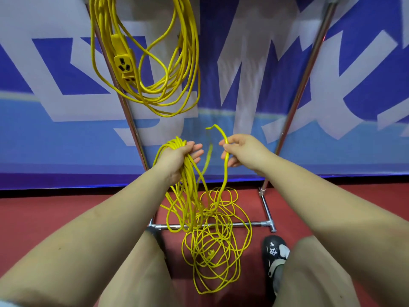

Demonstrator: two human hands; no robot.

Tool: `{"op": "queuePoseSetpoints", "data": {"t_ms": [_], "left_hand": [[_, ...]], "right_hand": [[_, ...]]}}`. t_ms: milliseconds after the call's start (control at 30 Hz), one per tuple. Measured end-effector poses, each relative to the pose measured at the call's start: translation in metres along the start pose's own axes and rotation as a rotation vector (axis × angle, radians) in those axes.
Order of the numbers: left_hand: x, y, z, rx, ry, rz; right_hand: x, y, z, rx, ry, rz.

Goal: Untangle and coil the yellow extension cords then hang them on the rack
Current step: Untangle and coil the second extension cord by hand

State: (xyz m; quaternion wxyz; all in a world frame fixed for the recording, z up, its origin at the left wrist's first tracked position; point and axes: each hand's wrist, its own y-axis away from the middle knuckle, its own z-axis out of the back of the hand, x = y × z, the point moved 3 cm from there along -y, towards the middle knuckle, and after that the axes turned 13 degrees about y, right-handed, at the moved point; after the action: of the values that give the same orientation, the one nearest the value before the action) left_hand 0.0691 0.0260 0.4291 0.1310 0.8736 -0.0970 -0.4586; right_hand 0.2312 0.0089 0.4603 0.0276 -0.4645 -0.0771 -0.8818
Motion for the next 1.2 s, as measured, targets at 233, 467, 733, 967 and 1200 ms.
{"op": "queuePoseSetpoints", "data": {"t_ms": [233,467,733,967,1200], "left_hand": [[0.024,0.006,0.0,0.173,-0.202,0.061],[0.028,0.019,-0.013,0.359,-0.318,0.055],[0.024,0.021,-0.012,0.264,-0.241,0.046],[0.017,0.008,-0.002,0.04,0.075,0.037],[0.011,0.008,0.0,-0.003,0.095,0.024]], "right_hand": [[0.015,-0.015,0.003,-0.147,-0.084,-0.121],[0.025,-0.021,0.003,-0.183,-0.25,-0.218],[0.025,-0.013,-0.005,-0.129,-0.133,-0.1],[-0.013,0.006,-0.041,0.043,0.354,-0.05],[-0.016,0.011,-0.048,0.057,0.324,0.059]]}}
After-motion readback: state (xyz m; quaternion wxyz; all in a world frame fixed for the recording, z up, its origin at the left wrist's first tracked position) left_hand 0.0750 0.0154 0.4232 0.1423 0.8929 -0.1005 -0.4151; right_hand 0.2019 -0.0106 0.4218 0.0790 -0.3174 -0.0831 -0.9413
